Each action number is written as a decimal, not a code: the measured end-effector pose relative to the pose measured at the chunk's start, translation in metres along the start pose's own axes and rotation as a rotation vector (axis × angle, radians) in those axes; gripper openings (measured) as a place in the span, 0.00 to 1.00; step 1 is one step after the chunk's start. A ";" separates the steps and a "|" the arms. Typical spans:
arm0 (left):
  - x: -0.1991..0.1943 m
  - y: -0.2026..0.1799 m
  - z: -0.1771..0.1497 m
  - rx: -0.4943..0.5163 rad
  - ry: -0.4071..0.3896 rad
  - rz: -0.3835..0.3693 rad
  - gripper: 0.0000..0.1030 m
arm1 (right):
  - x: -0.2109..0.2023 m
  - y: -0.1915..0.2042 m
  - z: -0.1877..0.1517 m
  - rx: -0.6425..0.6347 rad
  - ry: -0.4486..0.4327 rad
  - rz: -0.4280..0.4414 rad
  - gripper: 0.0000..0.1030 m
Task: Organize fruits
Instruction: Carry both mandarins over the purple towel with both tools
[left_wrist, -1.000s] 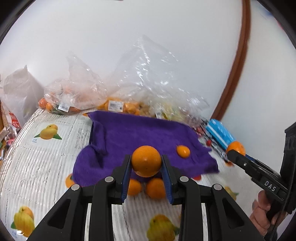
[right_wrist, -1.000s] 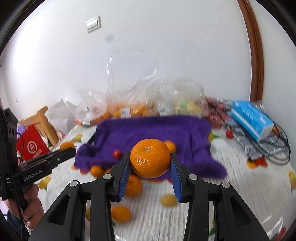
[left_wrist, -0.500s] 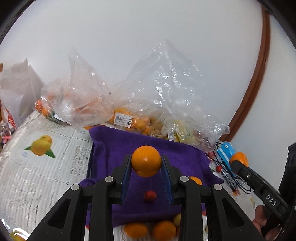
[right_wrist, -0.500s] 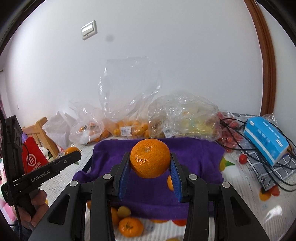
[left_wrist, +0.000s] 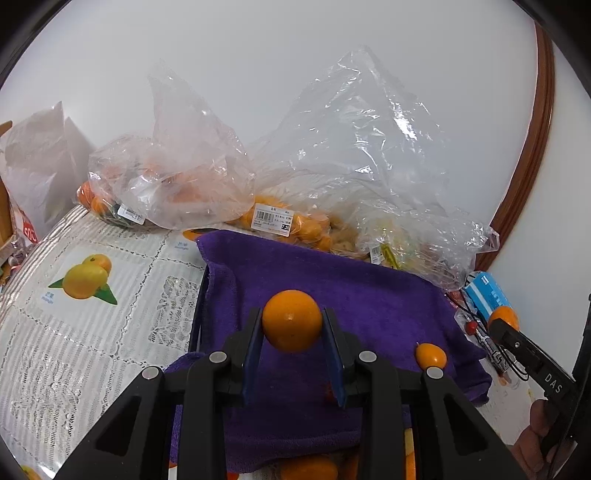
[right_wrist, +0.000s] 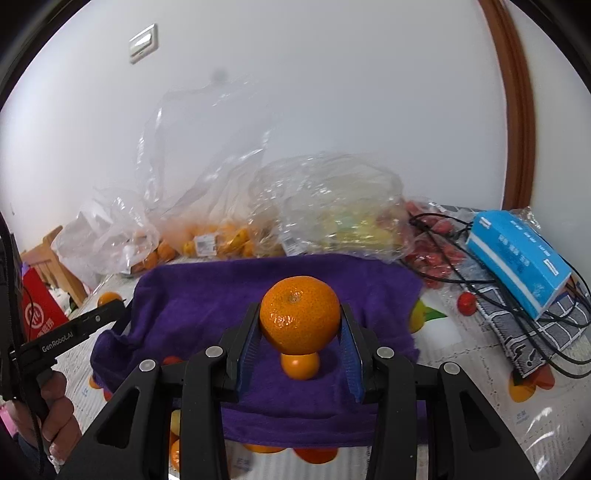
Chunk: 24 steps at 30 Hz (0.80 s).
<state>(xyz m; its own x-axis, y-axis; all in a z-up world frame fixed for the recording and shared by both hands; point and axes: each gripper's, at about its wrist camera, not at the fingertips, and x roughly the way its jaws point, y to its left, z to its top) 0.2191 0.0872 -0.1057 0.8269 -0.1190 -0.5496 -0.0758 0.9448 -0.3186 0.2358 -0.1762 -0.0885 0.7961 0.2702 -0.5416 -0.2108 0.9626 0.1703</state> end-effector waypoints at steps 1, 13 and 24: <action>0.001 0.001 0.000 -0.005 0.000 -0.001 0.29 | 0.001 -0.004 0.000 0.010 -0.001 -0.001 0.39; 0.007 0.003 -0.002 -0.030 0.017 -0.010 0.29 | 0.006 -0.026 -0.005 0.063 0.006 -0.031 0.39; 0.016 0.002 -0.006 -0.015 0.049 0.011 0.29 | 0.027 -0.008 -0.018 -0.009 0.082 -0.035 0.39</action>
<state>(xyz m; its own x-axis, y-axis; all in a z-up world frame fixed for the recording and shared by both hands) 0.2290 0.0850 -0.1202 0.7980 -0.1237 -0.5898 -0.0935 0.9414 -0.3240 0.2491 -0.1762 -0.1196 0.7538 0.2367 -0.6130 -0.1888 0.9716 0.1430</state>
